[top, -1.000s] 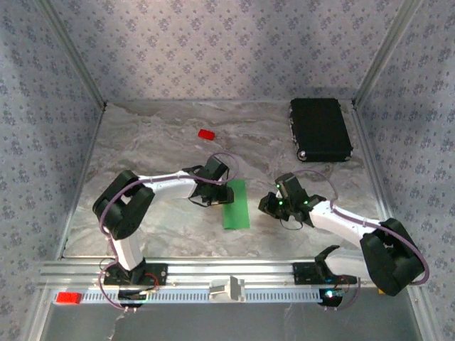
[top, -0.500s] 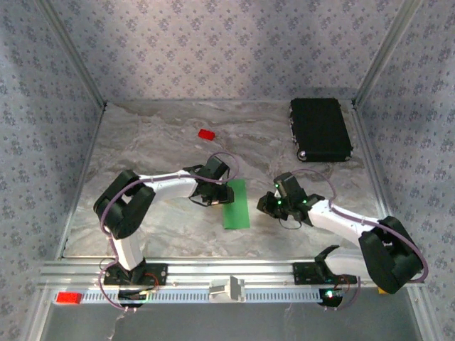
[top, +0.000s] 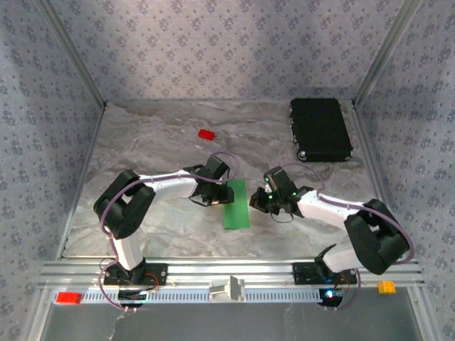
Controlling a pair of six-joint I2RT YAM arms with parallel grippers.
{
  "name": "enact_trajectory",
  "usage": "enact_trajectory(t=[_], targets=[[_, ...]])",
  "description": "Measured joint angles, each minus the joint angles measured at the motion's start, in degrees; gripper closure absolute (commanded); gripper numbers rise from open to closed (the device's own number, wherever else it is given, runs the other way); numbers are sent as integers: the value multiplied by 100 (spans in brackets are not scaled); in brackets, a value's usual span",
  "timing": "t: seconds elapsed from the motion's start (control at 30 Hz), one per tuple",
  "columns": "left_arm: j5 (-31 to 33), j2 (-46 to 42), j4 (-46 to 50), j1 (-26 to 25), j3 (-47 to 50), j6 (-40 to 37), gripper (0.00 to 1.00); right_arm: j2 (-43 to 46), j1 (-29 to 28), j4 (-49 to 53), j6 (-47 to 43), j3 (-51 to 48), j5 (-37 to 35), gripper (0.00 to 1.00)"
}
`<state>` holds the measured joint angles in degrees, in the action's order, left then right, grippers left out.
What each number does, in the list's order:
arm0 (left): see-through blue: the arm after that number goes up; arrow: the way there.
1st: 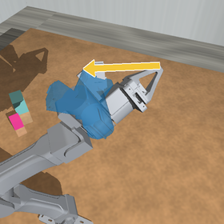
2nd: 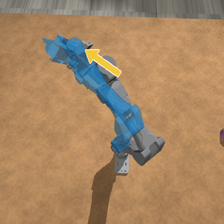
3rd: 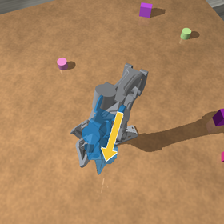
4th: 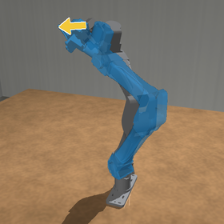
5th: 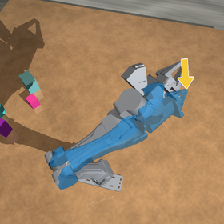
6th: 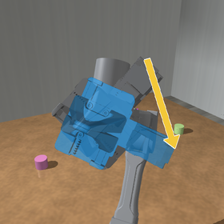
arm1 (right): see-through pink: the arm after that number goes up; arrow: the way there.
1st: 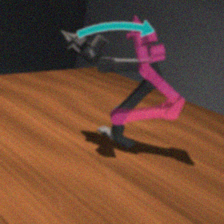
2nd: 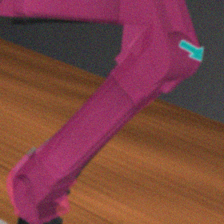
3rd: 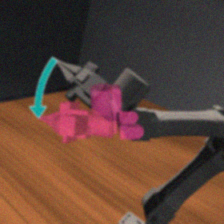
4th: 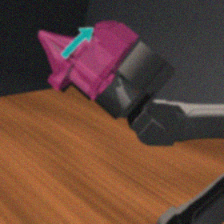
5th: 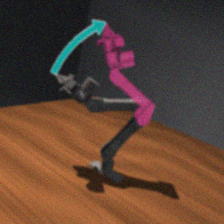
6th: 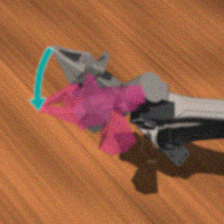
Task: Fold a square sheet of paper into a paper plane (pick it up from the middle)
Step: Hold the square sheet of paper at the center of the table.
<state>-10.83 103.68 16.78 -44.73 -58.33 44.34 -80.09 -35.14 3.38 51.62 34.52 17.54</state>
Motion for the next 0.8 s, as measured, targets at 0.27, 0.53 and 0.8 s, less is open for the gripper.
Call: enact_trajectory(t=[0.27,0.53,0.8], targets=[[13,26,2,-2,-4,2,56,-619,-111,-173,-24,474,144,95],[15,26,2,-2,-4,2,56,-1121,-173,-302,-66,710,302,96],[15,26,2,-2,-4,2,56,-1453,-177,-365,-175,741,424,96]])
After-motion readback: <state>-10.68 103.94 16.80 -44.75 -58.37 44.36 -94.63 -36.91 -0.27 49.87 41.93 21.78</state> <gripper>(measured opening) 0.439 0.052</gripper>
